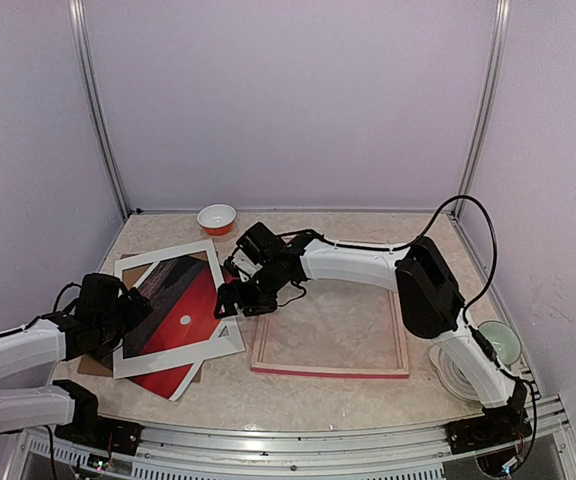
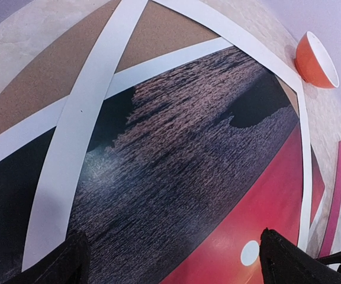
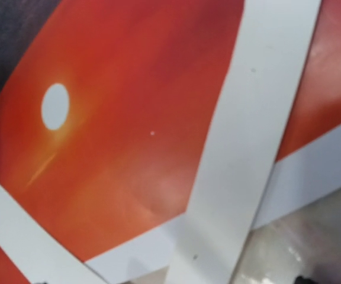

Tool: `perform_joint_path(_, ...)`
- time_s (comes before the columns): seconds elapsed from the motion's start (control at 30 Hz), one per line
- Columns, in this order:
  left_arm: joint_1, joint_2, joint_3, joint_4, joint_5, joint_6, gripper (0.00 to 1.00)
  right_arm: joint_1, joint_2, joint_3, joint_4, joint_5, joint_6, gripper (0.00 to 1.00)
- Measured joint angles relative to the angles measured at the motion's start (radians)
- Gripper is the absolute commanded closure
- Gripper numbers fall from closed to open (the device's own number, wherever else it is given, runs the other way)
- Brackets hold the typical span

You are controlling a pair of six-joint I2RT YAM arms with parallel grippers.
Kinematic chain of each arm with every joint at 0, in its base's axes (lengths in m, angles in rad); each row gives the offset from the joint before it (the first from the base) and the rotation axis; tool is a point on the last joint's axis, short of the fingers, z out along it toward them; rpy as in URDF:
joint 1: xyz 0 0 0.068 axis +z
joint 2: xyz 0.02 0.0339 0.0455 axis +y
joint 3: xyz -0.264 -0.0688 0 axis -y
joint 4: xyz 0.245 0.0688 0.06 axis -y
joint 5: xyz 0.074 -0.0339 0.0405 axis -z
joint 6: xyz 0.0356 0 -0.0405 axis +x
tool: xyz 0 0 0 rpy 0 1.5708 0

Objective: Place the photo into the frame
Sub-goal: Pick up the mat board from the photo.

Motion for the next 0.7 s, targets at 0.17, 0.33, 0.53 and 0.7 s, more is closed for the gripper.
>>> perform_joint_path(0.17,0.0,0.0,-0.029,0.034,0.011,-0.004,0.03,0.0,0.024,0.043,-0.019,-0.015,0.02,0.12)
perform_joint_path(0.33,0.001,-0.001,-0.057,0.07,0.029,-0.005,0.03,0.0,0.027,0.054,-0.021,-0.037,0.04,0.13)
perform_joint_path(0.53,0.002,-0.001,-0.085,0.097,0.053,-0.01,0.03,0.0,0.041,0.054,-0.028,-0.053,0.057,0.14)
perform_joint_path(0.7,0.002,-0.001,-0.1,0.123,0.071,-0.02,0.04,0.0,0.047,0.063,-0.029,-0.076,0.065,0.14)
